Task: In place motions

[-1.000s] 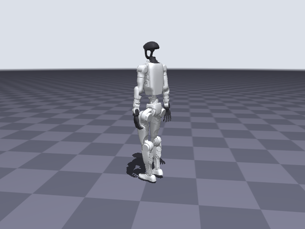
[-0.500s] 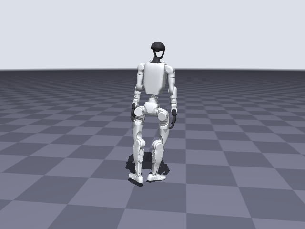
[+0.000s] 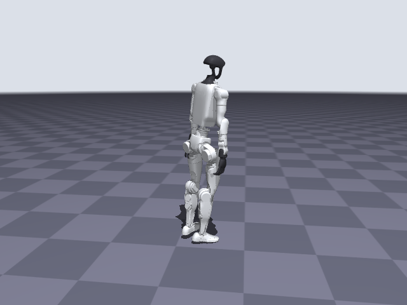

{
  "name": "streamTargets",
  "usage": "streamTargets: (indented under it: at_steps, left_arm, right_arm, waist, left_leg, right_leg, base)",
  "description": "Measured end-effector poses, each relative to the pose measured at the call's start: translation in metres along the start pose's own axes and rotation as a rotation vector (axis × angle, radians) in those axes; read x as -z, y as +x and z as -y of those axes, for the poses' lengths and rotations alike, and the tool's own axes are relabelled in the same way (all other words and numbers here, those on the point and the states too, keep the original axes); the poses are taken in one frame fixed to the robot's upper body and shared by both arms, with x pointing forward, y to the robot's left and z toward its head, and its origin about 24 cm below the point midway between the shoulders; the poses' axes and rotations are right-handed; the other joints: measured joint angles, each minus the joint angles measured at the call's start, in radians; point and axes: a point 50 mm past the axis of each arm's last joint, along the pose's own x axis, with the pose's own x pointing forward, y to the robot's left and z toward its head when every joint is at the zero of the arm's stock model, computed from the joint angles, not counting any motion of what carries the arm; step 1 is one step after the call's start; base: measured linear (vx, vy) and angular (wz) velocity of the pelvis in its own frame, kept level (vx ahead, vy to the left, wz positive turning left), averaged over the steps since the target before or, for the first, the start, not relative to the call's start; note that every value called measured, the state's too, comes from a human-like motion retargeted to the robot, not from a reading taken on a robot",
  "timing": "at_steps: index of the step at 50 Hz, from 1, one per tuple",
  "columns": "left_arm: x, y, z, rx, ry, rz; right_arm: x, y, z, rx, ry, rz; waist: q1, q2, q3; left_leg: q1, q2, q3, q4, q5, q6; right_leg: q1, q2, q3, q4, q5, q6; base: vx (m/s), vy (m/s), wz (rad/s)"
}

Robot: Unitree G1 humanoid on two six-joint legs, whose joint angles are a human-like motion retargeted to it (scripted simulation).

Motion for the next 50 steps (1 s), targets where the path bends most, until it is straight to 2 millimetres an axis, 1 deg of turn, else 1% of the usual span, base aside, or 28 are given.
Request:
streamTargets:
  at_steps: [3, 5, 8, 10, 12, 15, 16, 18, 20, 22, 23, 25, 27, 28, 30, 32, 33, 34, 35, 37, 38, 39, 40, 42, 46, 48, 50]
  left_arm:
    - [-0.001, -0.001, -0.006, -0.028, 0.009, 0.011]
    - [0.003, 0.0, -0.005, -0.03, -0.011, 0.006]
    - [0.013, 0.002, 0.001, 0.003, -0.092, -0.013]
    - [0.019, 0.003, 0.005, 0.03, -0.147, -0.024]
    - [0.026, 0.003, 0.006, 0.05, -0.192, -0.046]
    - [0.04, 0.003, 0.005, 0.048, -0.241, -0.104]
    - [0.046, 0.002, 0.005, 0.045, -0.253, -0.122]
    - [0.056, 0.002, 0.004, 0.042, -0.273, -0.154]
    - [0.063, 0.001, 0.002, 0.043, -0.289, -0.179]
    - [0.068, 0.0, -0.001, 0.042, -0.297, -0.193]
    - [0.068, -0.001, -0.002, 0.041, -0.298, -0.196]
    - [0.066, -0.001, -0.006, 0.035, -0.297, -0.186]
    - [0.056, -0.002, -0.011, 0.024, -0.289, -0.153]
    - [0.048, -0.002, -0.013, 0.016, -0.284, -0.13]
    - [0.031, -0.003, -0.016, -0.006, -0.276, -0.071]
    - [0.016, -0.002, -0.013, -0.02, -0.276, -0.012]
    - [0.012, -0.001, -0.008, -0.018, -0.28, 0.008]
    - [0.009, 0.001, -0.003, -0.011, -0.286, 0.022]
    - [0.007, 0.002, 0.002, -0.002, -0.293, 0.032]
    - [0.009, 0.004, 0.011, 0.018, -0.306, 0.024]
    - [0.011, 0.004, 0.015, 0.024, -0.315, 0.014]
    - [0.012, 0.005, 0.018, 0.029, -0.325, 0.003]
    - [0.015, 0.006, 0.021, 0.033, -0.336, -0.008]
    - [0.02, 0.006, 0.023, 0.042, -0.361, -0.034]
    - [0.033, 0.005, 0.019, 0.038, -0.398, -0.08]
    - [0.037, 0.004, 0.014, 0.019, -0.418, -0.095]
    - [0.039, 0.004, 0.01, -0.001, -0.445, -0.102]
  right_arm:
    - [0.003, 0.001, -0.005, -0.012, 0.022, 0.0]
    - [0.009, 0.001, -0.008, -0.028, 0.026, -0.018]
    - [0.013, 0.001, -0.01, -0.04, 0.0, -0.042]
    - [0.013, 0.001, -0.01, -0.036, -0.014, -0.045]
    - [0.012, 0.001, -0.009, -0.032, -0.018, -0.037]
    - [0.011, 0.001, -0.008, -0.032, -0.01, -0.028]
    - [0.011, 0.001, -0.008, -0.031, -0.006, -0.027]
    - [0.01, 0.001, -0.007, -0.027, -0.001, -0.023]
    - [0.009, 0.001, -0.007, -0.021, 0.002, -0.014]
    - [0.008, 0.001, -0.006, -0.014, 0.005, -0.004]
    - [0.007, 0.001, -0.005, -0.009, 0.006, 0.0]
    - [0.006, 0.0, -0.002, 0.003, 0.008, 0.007]
    - [0.001, 0.0, 0.001, 0.015, 0.001, 0.023]
    - [-0.003, 0.0, 0.002, 0.023, -0.01, 0.034]
    - [-0.012, -0.001, 0.004, 0.042, -0.048, 0.063]
    - [-0.015, -0.001, 0.006, 0.064, -0.099, 0.081]
    - [-0.015, -0.001, 0.007, 0.075, -0.124, 0.083]
    - [-0.014, -0.001, 0.007, 0.084, -0.143, 0.082]
    - [-0.013, -0.001, 0.007, 0.093, -0.159, 0.078]
    - [-0.009, 0.0, 0.004, 0.098, -0.161, 0.063]
    - [-0.006, 0.0, 0.002, 0.096, -0.153, 0.056]
    - [-0.004, 0.0, -0.001, 0.088, -0.139, 0.048]
    - [-0.001, 0.001, -0.003, 0.078, -0.123, 0.039]
    - [0.006, 0.002, -0.011, 0.044, -0.093, 0.014]
    - [0.021, 0.002, -0.026, -0.017, -0.074, -0.059]
    - [0.029, 0.002, -0.032, -0.038, -0.075, -0.089]
    - [0.036, 0.002, -0.039, -0.056, -0.072, -0.108]
  waist:
    - [-0.007, 0.008, 0.009]
    - [0.004, 0.015, 0.0]
    - [0.036, 0.017, -0.024]
    - [0.028, 0.024, -0.029]
    - [0.026, 0.03, -0.026]
    - [0.034, 0.034, -0.025]
    - [0.027, 0.034, -0.026]
    - [0.006, 0.035, -0.026]
    - [-0.019, 0.034, -0.024]
    - [-0.028, 0.024, -0.02]
    - [-0.027, 0.019, -0.017]
    - [-0.013, 0.012, -0.003]
    - [0.041, -0.005, 0.028]
    - [0.078, -0.018, 0.047]
    - [0.142, -0.037, 0.077]
    - [0.175, -0.042, 0.089]
    - [0.197, -0.043, 0.092]
    - [0.212, -0.039, 0.092]
    - [0.223, -0.032, 0.09]
    - [0.204, -0.017, 0.074]
    - [0.185, -0.012, 0.064]
    - [0.168, -0.01, 0.053]
    - [0.152, -0.008, 0.042]
    - [0.129, -0.026, 0.019]
    - [0.109, -0.083, -0.015]
    - [0.118, -0.11, -0.033]
    - [0.127, -0.129, -0.054]
  left_leg:
    - [0.035, -0.017, -0.024, -0.038, -0.005, 0.008]
    - [0.046, -0.022, -0.051, -0.062, -0.001, 0.004]
    - [0.033, -0.022, -0.07, -0.069, -0.004, -0.003]
    - [0.027, -0.024, -0.115, -0.069, -0.002, -0.006]
    - [0.02, -0.024, -0.159, -0.058, 0.0, -0.014]
    - [0.008, -0.021, -0.216, -0.04, 0.008, -0.034]
    - [0.005, -0.023, -0.239, -0.038, 0.014, -0.041]
    - [-0.004, -0.032, -0.297, -0.032, 0.026, -0.056]
    - [-0.014, -0.046, -0.362, -0.028, 0.039, -0.071]
    - [-0.024, -0.066, -0.419, -0.026, 0.053, -0.085]
    - [-0.033, -0.077, -0.446, -0.023, 0.06, -0.092]
    - [-0.047, -0.096, -0.502, -0.018, 0.079, -0.102]
    - [-0.059, -0.112, -0.522, -0.023, 0.106, -0.108]
    - [-0.066, -0.122, -0.527, -0.03, 0.12, -0.105]
    - [-0.084, -0.14, -0.546, -0.054, 0.144, -0.1]
    - [-0.11, -0.127, -0.499, -0.086, 0.115, -0.108]
    - [-0.124, -0.101, -0.415, -0.102, 0.087, -0.126]
    - [-0.133, -0.059, -0.289, -0.112, 0.064, -0.168]
    - [-0.14, -0.009, -0.142, -0.119, 0.044, -0.222]
    - [-0.126, 0.08, 0.172, -0.113, 0.066, -0.322]
    - [-0.114, 0.11, 0.307, -0.101, 0.088, -0.347]
    - [-0.102, 0.13, 0.409, -0.085, 0.112, -0.356]
    - [-0.091, 0.146, 0.494, -0.067, 0.137, -0.358]
    - [-0.079, 0.164, 0.55, -0.011, 0.164, -0.343]
    - [-0.029, 0.166, 0.59, 0.053, 0.175, -0.293]
    - [0.01, 0.151, 0.617, 0.043, 0.18, -0.276]
    - [0.041, 0.126, 0.609, 0.013, 0.191, -0.268]
  right_leg:
    - [0.015, 0.0, 0.006, 0.024, -0.014, -0.003]
    - [0.016, 0.001, 0.003, 0.056, -0.034, -0.003]
    - [-0.003, -0.005, -0.006, 0.124, -0.056, -0.002]
    - [-0.004, -0.011, -0.032, 0.161, -0.055, 0.001]
    - [-0.006, -0.013, -0.014, 0.196, -0.051, -0.012]
    - [-0.025, 0.023, 0.133, 0.241, -0.056, -0.044]
    - [-0.032, 0.042, 0.205, 0.247, -0.062, -0.04]
    - [-0.041, 0.078, 0.344, 0.25, -0.07, -0.028]
    - [-0.046, 0.099, 0.446, 0.239, -0.083, -0.017]
    - [-0.049, 0.104, 0.51, 0.228, -0.09, 0.004]
    - [-0.048, 0.102, 0.537, 0.224, -0.09, 0.027]
    - [-0.039, 0.107, 0.546, 0.23, -0.117, 0.048]
    - [-0.021, 0.057, 0.374, 0.201, -0.129, 0.002]
    - [-0.012, 0.041, 0.317, 0.189, -0.131, -0.009]
    - [-0.003, 0.037, 0.265, 0.18, -0.142, -0.017]
    - [0.009, 0.007, 0.148, 0.163, -0.148, -0.008]
    - [0.018, 0.001, 0.102, 0.156, -0.154, -0.006]
    - [0.028, 0.003, 0.055, 0.15, -0.161, -0.005]
    - [0.039, 0.008, 0.006, 0.144, -0.17, -0.005]
    - [0.072, 0.004, -0.134, 0.122, -0.182, 0.013]
    - [0.087, 0.002, -0.207, 0.111, -0.188, 0.025]
    - [0.102, -0.001, -0.276, 0.101, -0.193, 0.038]
    - [0.116, -0.004, -0.342, 0.092, -0.197, 0.052]
    - [0.139, -0.017, -0.446, 0.078, -0.204, 0.079]
    - [0.199, -0.034, -0.625, 0.048, -0.206, 0.132]
    - [0.222, -0.035, -0.704, 0.038, -0.2, 0.154]
    - [0.245, -0.025, -0.78, 0.031, -0.19, 0.176]
  base:
    - [-0.05, 0.17, 0.19]
    - [0.01, 0.16, 0.29]
    - [-0.02, 0.13, 0.36]
    - [-0.02, 0.07, 0.98]
    - [-0.04, 0.09, 1.16]
    - [-0.01, 0.03, 1.33]
    - [0.0, 0.01, 1.76]
    - [-0.01, -0.03, 2.19]
    - [-0.04, -0.04, 2.37]
    - [-0.07, -0.03, 2.28]
    - [-0.11, -0.03, 2.19]
    - [-0.16, -0.03, 2.03]
    - [-0.31, -0.05, 1.49]
    - [-0.43, -0.08, 1.35]
    - [-0.52, -0.13, 1.76]
    - [-0.52, -0.16, 2.59]
    - [-0.43, -0.13, 2.78]
    - [-0.39, -0.11, 2.89]
    - [-0.44, -0.09, 3.35]
    - [-0.47, -0.09, 3.97]
    - [-0.41, -0.11, 4.29]
    - [-0.4, -0.1, 4.31]
    - [-0.45, -0.05, 4.14]
    - [-0.43, -0.04, 3.89]
    - [-0.34, -0.03, 3.55]
    - [-0.3, 0.05, 3.07]
    - [-0.24, 0.13, 2.92]
